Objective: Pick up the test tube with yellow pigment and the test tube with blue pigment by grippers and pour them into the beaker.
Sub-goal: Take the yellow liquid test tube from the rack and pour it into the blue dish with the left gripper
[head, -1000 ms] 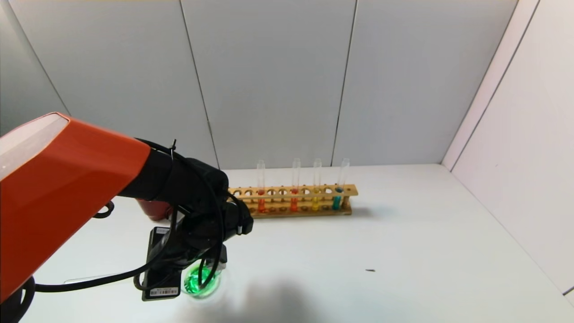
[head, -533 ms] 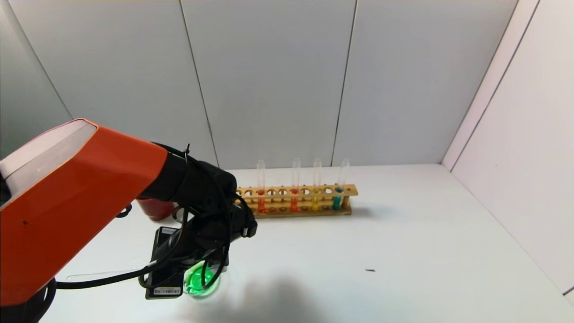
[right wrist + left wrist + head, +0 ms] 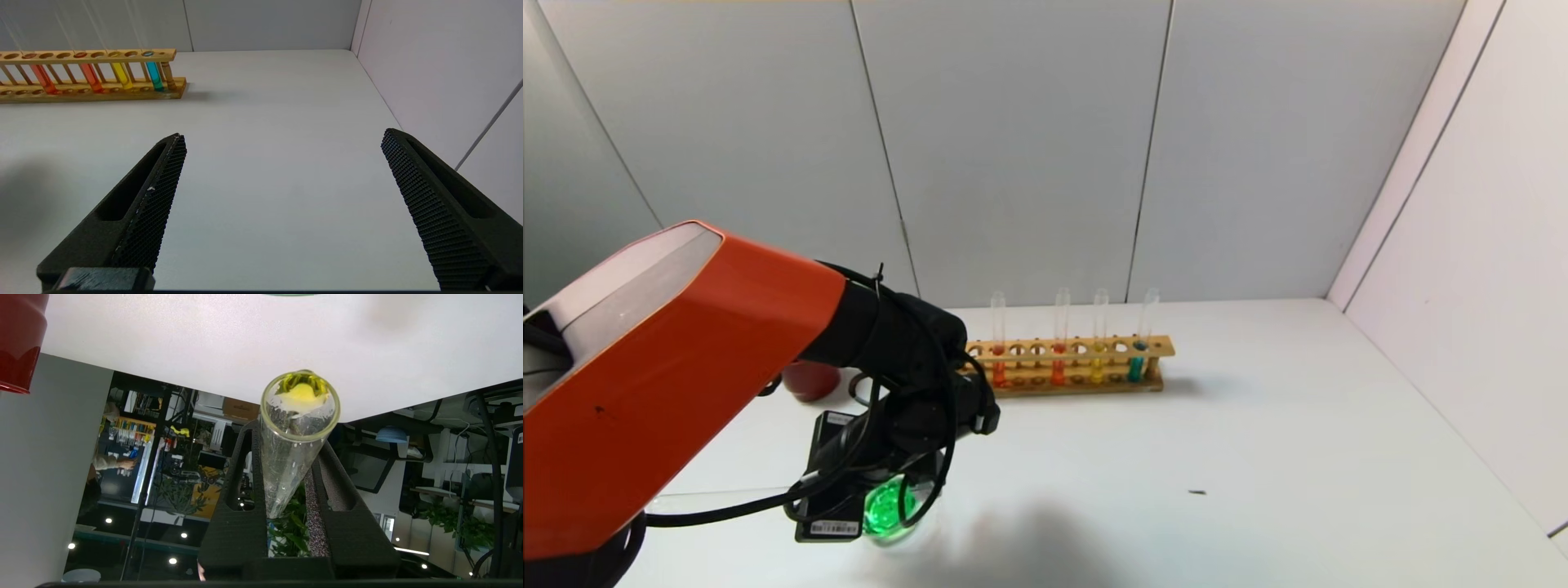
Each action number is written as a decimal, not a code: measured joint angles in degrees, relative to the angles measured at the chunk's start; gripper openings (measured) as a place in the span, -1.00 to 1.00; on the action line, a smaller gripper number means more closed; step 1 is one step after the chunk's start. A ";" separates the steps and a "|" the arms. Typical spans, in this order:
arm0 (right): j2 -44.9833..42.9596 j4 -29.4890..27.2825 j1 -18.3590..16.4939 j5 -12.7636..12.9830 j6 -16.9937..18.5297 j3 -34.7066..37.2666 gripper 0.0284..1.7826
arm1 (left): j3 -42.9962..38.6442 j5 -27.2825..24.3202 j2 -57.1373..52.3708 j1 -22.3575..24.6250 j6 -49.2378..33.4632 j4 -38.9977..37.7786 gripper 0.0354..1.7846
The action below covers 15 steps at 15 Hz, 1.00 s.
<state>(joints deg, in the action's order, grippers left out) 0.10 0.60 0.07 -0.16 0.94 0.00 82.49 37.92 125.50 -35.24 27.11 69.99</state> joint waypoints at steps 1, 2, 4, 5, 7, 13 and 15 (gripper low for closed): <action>0.00 -0.02 0.00 0.00 0.00 0.00 0.96 | 0.09 0.00 0.13 -0.04 -0.02 0.00 -0.68; 0.00 0.00 0.00 0.00 0.02 0.00 0.96 | 0.17 0.00 0.21 -0.06 0.00 0.00 -0.68; 0.00 0.00 0.00 0.00 0.02 0.00 0.96 | 0.24 0.00 0.27 -0.09 0.00 0.02 -0.68; 0.00 -0.02 0.00 0.00 0.02 0.00 0.96 | 0.22 -0.02 0.29 -0.11 0.00 0.10 -0.68; 0.00 -0.02 0.00 0.00 0.00 0.00 0.96 | 0.17 -0.02 0.24 -0.12 0.00 0.11 -0.68; 0.00 0.00 0.00 0.00 0.02 0.00 0.96 | 0.20 -0.02 -0.12 -0.17 -0.16 0.88 -0.68; 0.00 0.00 0.00 0.00 0.02 0.00 0.96 | 0.17 -0.24 -0.84 -0.17 -0.38 0.90 -0.68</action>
<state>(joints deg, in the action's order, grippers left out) 0.10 0.60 0.07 -0.16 0.96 0.00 82.66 37.68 124.66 -35.41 26.73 70.89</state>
